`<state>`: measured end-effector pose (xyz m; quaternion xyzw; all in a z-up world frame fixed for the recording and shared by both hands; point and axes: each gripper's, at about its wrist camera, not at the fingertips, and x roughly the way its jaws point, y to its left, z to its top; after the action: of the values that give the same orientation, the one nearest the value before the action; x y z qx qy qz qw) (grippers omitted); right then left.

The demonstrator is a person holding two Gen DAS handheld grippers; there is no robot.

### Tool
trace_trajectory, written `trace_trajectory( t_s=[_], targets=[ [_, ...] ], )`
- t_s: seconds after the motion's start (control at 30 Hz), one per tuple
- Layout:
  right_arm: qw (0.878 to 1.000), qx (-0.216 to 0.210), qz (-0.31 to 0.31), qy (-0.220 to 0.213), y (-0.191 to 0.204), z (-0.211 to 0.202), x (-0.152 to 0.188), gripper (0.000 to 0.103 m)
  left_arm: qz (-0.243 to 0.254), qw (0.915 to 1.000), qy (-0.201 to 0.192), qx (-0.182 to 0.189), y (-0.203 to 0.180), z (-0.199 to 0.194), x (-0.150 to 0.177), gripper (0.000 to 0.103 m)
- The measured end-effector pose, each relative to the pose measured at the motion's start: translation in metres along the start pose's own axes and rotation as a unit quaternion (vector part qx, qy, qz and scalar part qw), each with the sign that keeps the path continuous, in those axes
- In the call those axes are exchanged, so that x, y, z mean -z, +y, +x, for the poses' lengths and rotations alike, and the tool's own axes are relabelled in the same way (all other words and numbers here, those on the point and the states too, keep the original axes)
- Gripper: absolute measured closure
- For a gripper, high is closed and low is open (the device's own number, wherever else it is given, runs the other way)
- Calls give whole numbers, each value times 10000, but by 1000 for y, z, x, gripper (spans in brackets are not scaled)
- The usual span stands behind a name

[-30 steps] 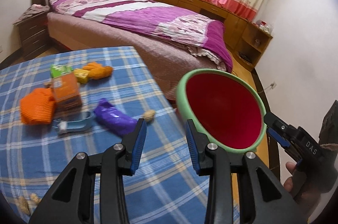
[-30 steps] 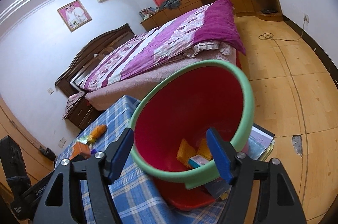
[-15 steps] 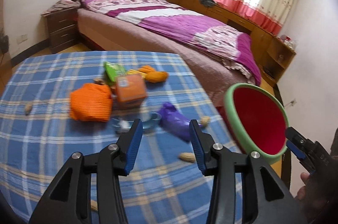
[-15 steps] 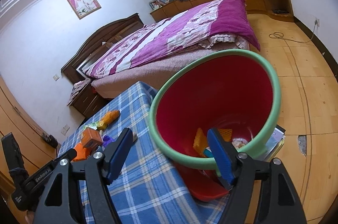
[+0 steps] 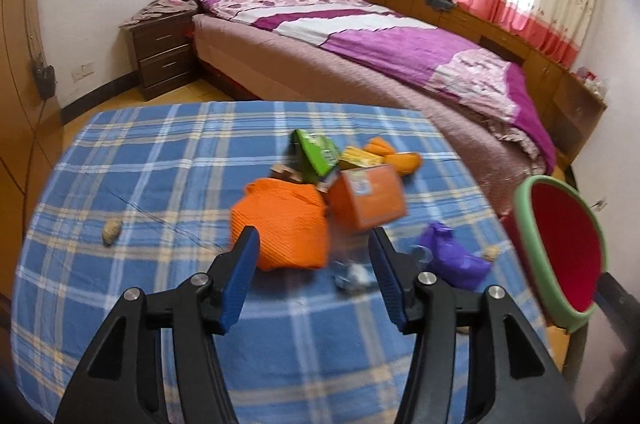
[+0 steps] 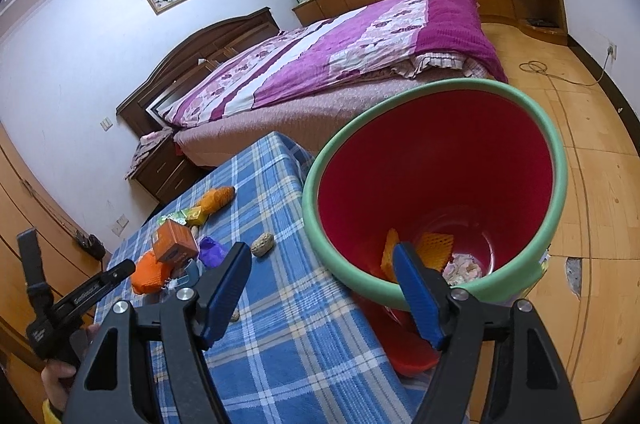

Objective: Collect trash
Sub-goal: 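Move both open tools back over the table items, then grasp the orange mesh bag with the left tool and lift it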

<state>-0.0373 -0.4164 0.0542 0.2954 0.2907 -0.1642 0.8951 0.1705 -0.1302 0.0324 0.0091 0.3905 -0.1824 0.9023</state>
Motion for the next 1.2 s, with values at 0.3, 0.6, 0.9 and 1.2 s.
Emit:
trace_trajectory(
  t_s=[0.3, 0.6, 0.9, 1.2],
  targets=[
    [9998, 128, -14, 128, 1, 12, 1, 27, -82, 9994, 261, -213, 14, 38, -4, 46],
    [9995, 144, -48, 270, 5, 23, 4, 27, -139, 9989, 324, -304, 19, 56, -1, 46],
    [9993, 128, -170, 303, 14, 26, 5, 27, -187, 9991, 319, -217, 26, 60, 0, 72],
    [9973, -73, -649, 346, 45, 33, 0, 27, -516, 9986, 123, 75, 39, 25, 10, 83]
  ],
)
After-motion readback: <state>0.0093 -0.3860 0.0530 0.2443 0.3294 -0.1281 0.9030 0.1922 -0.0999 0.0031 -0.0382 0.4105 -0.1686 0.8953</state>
